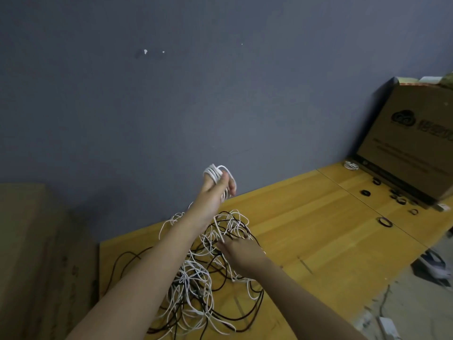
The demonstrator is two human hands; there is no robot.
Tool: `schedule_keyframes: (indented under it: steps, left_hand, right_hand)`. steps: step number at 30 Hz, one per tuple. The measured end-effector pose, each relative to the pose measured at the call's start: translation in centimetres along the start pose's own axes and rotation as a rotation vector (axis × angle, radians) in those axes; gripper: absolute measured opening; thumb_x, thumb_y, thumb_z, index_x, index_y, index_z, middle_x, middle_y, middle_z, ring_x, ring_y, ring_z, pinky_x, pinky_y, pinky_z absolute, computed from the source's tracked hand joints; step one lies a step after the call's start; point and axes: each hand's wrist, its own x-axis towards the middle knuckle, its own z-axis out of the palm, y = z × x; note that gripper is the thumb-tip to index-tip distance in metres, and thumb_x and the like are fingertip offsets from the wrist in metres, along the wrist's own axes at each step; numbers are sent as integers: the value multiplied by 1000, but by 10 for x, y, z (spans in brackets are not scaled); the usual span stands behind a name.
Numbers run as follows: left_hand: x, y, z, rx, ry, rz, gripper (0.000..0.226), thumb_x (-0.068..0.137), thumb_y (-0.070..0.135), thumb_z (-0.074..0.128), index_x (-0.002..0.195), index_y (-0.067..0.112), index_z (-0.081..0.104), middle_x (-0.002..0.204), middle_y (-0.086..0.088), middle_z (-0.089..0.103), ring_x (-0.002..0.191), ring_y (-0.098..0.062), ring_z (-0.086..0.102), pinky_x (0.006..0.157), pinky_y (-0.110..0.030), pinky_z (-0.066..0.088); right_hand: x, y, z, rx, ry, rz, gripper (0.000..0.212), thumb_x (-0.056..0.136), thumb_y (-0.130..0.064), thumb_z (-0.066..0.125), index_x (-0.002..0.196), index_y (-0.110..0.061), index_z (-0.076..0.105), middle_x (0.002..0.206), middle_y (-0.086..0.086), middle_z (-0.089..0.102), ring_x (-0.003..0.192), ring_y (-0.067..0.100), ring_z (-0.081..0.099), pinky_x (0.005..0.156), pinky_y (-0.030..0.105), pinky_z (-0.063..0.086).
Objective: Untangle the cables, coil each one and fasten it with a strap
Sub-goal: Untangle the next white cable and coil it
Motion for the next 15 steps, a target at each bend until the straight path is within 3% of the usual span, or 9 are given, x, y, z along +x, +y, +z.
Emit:
schedule_keyframes:
  steps: [2,4,8,11,13,15]
  left_hand:
    - [8,-17,-5,314,18,44,19,104,23,34,87,18,42,82,-2,53,75,-11,53,78,-21,50]
    - [12,-29,-20,674,-32,30,18,103,31,35,105,14,40,96,-11,54,88,-25,56,87,-41,48]
    - [10,-45,-53,1159,-221,-4,44,103,30,35,132,-2,27,103,-22,58,93,-35,59,79,-42,46]
    - [2,-55,-63,1201,-374,-123,58,96,57,33,130,10,32,120,-16,57,103,-29,57,90,-42,47]
    - [-3,-56,-62,1129,-433,-200,91,74,88,26,127,15,39,133,-7,51,121,-26,50,100,-42,43]
    - [-7,-55,-60,1088,-463,-175,99,55,100,25,110,22,49,120,2,55,114,-21,53,95,-37,45]
  right_hand:
    - [-1,-6,0,-86,123,-116,37,104,-37,27,119,-10,48,86,16,68,74,37,63,57,34,33]
    - [-5,-4,-3,-126,229,-208,38,101,-39,25,102,-11,52,68,11,65,56,34,61,51,30,31]
    - [-13,17,-19,-10,210,-37,36,103,-40,29,107,-14,53,85,9,66,75,32,61,59,34,36]
    - [-14,36,-32,77,333,-34,35,101,-38,38,107,-12,61,94,7,66,85,28,60,66,35,40]
    - [-12,48,-37,147,344,-8,31,99,-33,43,105,-10,64,98,7,66,91,27,58,72,38,45]
    - [-10,62,-39,204,357,48,29,98,-28,44,101,-9,66,97,5,66,92,26,56,76,39,44]
